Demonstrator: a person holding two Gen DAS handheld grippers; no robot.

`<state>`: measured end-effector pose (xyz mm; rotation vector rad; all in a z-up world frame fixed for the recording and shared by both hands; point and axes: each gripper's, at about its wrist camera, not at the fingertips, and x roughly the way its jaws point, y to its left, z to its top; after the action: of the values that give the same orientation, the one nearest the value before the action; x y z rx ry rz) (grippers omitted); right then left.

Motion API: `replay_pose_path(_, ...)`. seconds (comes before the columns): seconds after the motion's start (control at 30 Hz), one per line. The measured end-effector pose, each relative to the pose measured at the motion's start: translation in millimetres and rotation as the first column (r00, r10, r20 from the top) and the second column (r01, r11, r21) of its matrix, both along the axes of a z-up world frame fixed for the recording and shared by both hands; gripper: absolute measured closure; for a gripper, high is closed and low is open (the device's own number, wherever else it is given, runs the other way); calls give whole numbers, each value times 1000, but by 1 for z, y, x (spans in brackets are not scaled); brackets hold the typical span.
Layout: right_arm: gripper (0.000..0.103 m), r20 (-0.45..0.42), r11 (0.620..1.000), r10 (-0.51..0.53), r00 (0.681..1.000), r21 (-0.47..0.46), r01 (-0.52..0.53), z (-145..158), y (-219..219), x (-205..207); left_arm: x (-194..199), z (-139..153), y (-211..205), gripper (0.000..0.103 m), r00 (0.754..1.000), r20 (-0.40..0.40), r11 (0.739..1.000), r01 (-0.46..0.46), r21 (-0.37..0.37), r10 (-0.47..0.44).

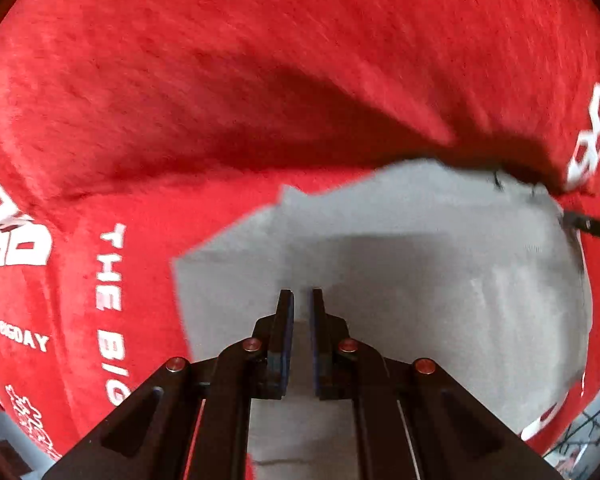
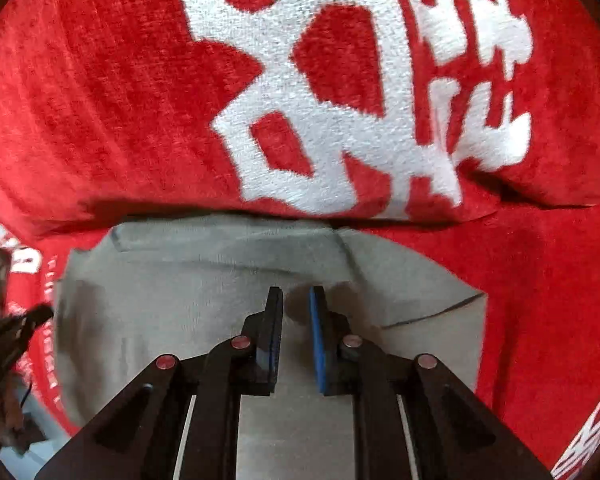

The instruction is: Fold small clothes

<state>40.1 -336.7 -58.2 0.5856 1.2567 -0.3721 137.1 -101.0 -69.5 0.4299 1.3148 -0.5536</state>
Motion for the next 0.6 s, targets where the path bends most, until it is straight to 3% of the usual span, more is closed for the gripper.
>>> replay_pose_path(0.07,87,17,999,-39,999,24,39,-4,-7,5,-12,-9,-9,94,1000,-30,1000,5,-3,-5)
replay_pose_path(0.17,85,19,1000,21,1000,14,-21,-11,2,17,-21,-18,-12,94,999,-49,1000,2,-9,-2)
replay_pose_path(0.2,75,8,999,52,999,5,-52,-16,7,24,-24,-19,-13,94,999,-52,1000,0,-10,-1)
replay_pose_path(0.23,56,-14,997,72,997,-6,-73,-20,14,28,-26,-20,-13,94,999,-54,1000,-2,-11,2)
replay_pose_path(0.3,52,-76,996,75,994,-47,-78,-35,22,37,-29,-22,-13,94,998,-55,1000,-10,-9,9)
replay_pose_path(0.33,60,-66,997,54,996,-58,-58,-38,23,36,-30,-24,-12,94,998,-59,1000,-20,-9,19)
replay_pose_path(0.4,99,-63,996,-14,998,-93,9,-36,21,34,-31,-26,-11,94,997,-67,999,-33,-12,32)
replay_pose_path(0.47,99,-15,994,-72,997,-81,71,-29,15,27,-33,-30,-10,94,997,-65,999,-37,-11,37)
replay_pose_path(0.53,99,31,985,-103,994,-138,106,-15,7,12,-36,-35,-9,94,997,-65,999,-36,-11,36)
replay_pose_path(0.6,99,24,981,-99,995,-165,102,-15,3,11,-39,-39,-6,94,998,-62,999,-34,-11,33)
